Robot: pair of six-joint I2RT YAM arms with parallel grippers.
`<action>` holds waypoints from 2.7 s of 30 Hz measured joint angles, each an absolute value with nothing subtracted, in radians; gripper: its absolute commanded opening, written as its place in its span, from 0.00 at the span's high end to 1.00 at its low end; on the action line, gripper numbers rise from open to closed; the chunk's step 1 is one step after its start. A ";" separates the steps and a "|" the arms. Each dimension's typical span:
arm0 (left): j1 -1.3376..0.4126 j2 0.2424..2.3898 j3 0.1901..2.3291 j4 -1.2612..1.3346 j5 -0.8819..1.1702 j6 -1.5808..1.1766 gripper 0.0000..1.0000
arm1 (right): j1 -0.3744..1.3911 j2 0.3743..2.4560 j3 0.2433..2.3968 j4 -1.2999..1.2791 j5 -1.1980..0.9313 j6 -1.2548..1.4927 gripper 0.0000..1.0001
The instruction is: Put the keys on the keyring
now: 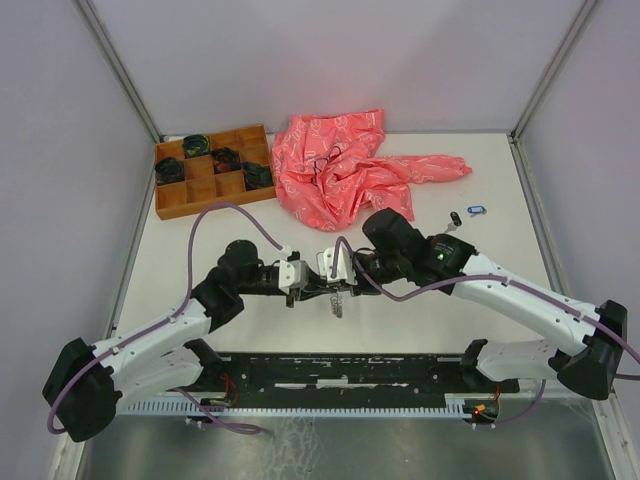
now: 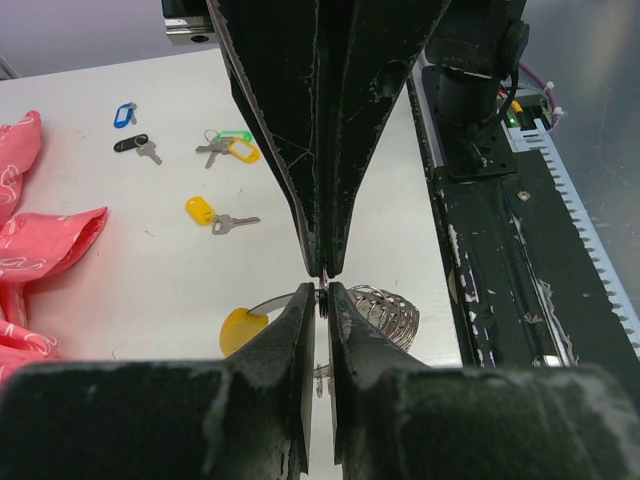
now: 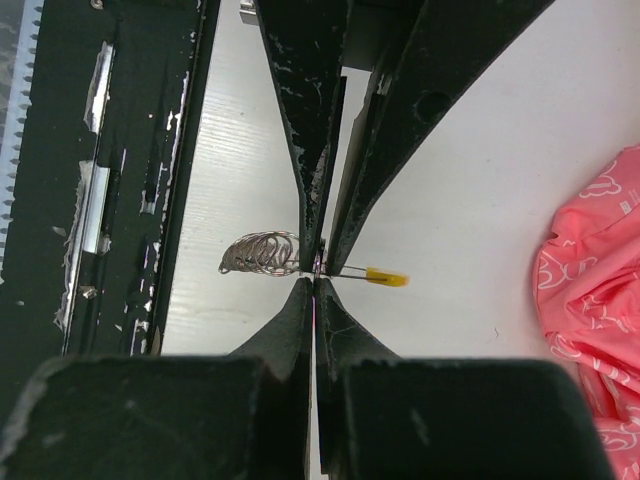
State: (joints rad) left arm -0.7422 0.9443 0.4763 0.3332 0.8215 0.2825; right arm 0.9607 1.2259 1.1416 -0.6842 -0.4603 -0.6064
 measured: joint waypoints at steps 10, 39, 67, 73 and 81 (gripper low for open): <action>-0.758 0.964 0.496 0.288 0.814 0.311 0.97 | 0.963 1.230 1.143 -0.701 -0.447 -0.606 0.88; -0.757 0.859 0.587 -0.009 0.366 0.382 0.97 | 0.668 1.260 1.030 -0.605 0.110 0.030 0.48; -0.713 0.929 0.661 -0.245 0.155 0.411 0.97 | 0.410 1.666 1.019 -0.611 0.158 0.330 0.73; -0.708 0.931 0.662 -0.249 0.155 0.410 0.97 | 0.407 1.674 1.034 -0.610 0.147 0.337 0.75; -0.702 0.941 0.662 -0.250 0.158 0.410 0.97 | 0.404 1.703 1.043 -0.609 0.132 0.337 0.83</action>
